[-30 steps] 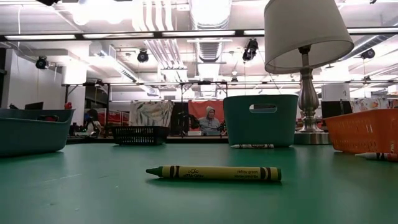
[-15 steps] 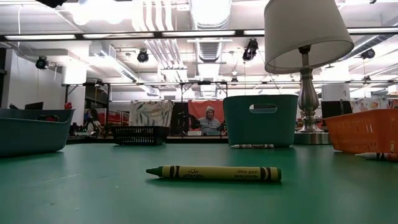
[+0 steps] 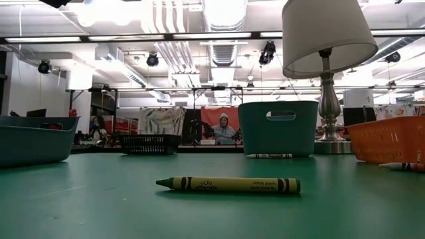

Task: Sort crayons
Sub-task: Put the blue crayon into the black bin

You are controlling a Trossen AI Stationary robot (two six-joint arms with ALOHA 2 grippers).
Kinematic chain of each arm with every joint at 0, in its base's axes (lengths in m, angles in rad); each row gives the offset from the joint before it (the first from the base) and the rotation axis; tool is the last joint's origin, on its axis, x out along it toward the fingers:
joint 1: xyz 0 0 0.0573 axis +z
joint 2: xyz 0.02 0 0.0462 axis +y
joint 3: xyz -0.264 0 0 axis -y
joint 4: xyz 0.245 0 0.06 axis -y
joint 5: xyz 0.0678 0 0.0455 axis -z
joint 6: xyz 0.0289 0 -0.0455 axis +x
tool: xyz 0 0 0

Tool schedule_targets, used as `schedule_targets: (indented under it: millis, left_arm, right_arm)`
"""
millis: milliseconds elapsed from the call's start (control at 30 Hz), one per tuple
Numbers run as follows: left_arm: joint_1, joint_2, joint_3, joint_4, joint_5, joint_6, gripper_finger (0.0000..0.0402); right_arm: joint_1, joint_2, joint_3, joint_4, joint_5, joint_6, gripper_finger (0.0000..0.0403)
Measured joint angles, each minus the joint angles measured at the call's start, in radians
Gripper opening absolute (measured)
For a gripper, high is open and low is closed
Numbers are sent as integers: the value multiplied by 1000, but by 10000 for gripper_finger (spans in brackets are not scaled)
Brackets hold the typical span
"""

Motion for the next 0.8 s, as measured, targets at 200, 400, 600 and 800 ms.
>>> schedule_targets:
  millis: [200,400,600,800]
  left_arm:
    - [0,-14,0,-33,-12,0,134]
    - [-1,-80,0,-215,-62,8,180]
    - [-9,-173,0,-437,-147,-33,189]
    - [-12,-235,0,-617,-201,-107,190]
  right_arm:
    - [0,-20,0,-53,10,60,15]
    - [0,-131,58,-555,209,301,14]
    - [-2,-218,184,-1400,344,834,14]
    - [-2,-208,232,-2003,233,1439,13]
